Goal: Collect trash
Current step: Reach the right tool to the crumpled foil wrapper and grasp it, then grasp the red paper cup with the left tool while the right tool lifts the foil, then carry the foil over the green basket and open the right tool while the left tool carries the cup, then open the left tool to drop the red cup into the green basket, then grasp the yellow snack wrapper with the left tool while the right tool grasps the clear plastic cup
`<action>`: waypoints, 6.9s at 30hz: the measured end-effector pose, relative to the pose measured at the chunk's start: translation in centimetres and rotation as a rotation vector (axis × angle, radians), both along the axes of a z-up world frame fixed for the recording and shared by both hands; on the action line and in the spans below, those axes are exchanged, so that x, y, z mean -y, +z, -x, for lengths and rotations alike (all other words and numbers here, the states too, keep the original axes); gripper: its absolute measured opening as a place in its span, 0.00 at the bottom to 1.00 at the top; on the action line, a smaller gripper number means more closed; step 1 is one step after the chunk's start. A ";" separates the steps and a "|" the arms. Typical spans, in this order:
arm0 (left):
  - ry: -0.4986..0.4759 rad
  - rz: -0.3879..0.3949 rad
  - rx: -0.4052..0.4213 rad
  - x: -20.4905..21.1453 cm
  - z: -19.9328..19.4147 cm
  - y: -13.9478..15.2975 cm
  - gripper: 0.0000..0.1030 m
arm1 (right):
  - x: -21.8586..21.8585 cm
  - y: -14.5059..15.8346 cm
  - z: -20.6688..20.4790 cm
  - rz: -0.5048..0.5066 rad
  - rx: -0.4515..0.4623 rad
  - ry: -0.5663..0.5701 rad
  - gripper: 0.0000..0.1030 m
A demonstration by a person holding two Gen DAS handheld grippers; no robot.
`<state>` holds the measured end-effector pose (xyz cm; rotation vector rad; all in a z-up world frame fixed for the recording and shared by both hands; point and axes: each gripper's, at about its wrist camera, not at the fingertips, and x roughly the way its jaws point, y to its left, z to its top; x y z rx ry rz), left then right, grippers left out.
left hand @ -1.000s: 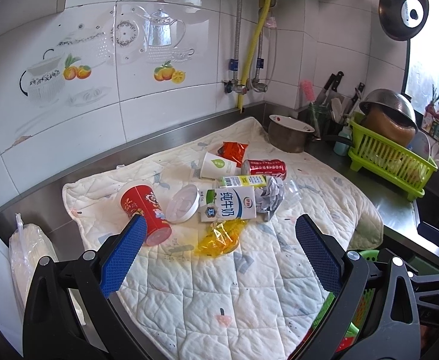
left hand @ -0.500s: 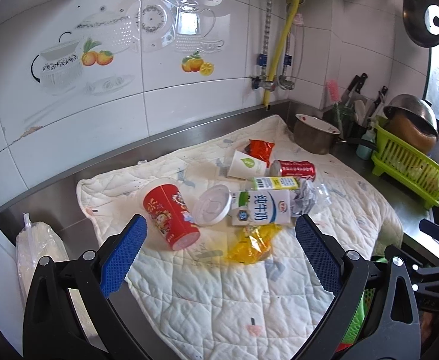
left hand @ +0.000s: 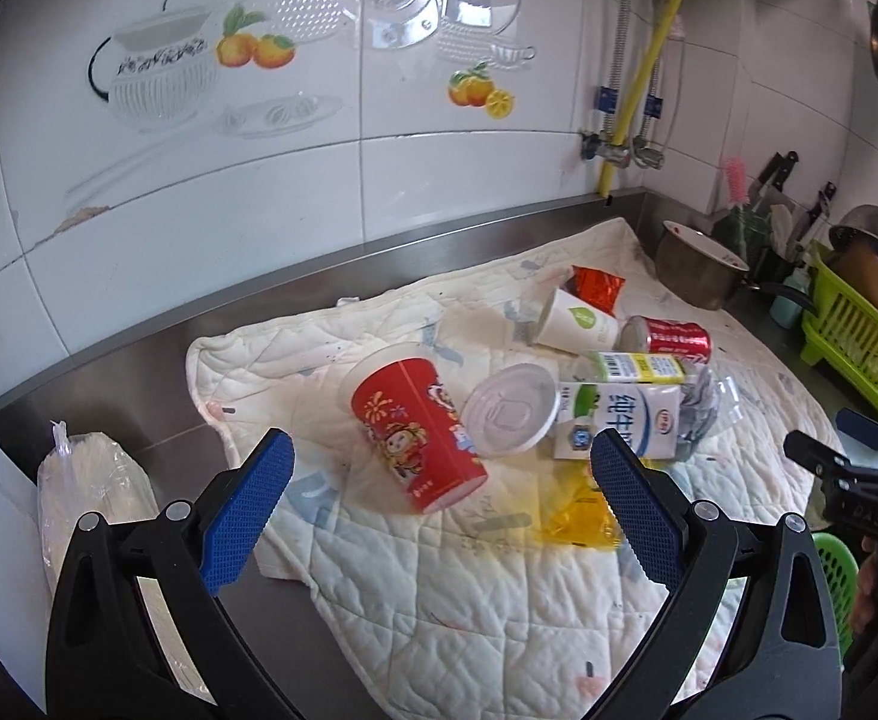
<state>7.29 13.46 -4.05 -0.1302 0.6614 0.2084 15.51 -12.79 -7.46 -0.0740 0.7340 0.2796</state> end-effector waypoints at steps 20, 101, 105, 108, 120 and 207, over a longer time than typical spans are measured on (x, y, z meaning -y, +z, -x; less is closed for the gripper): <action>0.043 0.078 -0.099 -3.7 -5.1 -3.9 0.94 | -2.1 -5.9 -9.8 0.016 -0.128 0.022 0.41; -0.740 0.230 -0.132 27.5 -1.2 -1.2 0.67 | 22.8 -3.3 17.9 0.042 -0.073 -0.504 0.16; -0.810 0.216 -0.182 31.2 -1.1 -3.1 0.67 | 23.9 -3.9 18.7 0.036 -0.090 -0.525 0.17; -0.844 0.215 -0.224 33.2 -1.3 -4.7 0.67 | 24.0 -4.4 19.2 0.038 -0.102 -0.531 0.17; -0.920 0.203 -0.350 37.8 -0.9 -9.8 0.68 | 25.3 -4.5 20.7 0.027 -0.104 -0.583 0.20; -0.465 0.113 -0.293 9.4 -10.4 -13.1 0.28 | 2.4 -7.9 -10.6 0.098 -0.153 -0.071 0.77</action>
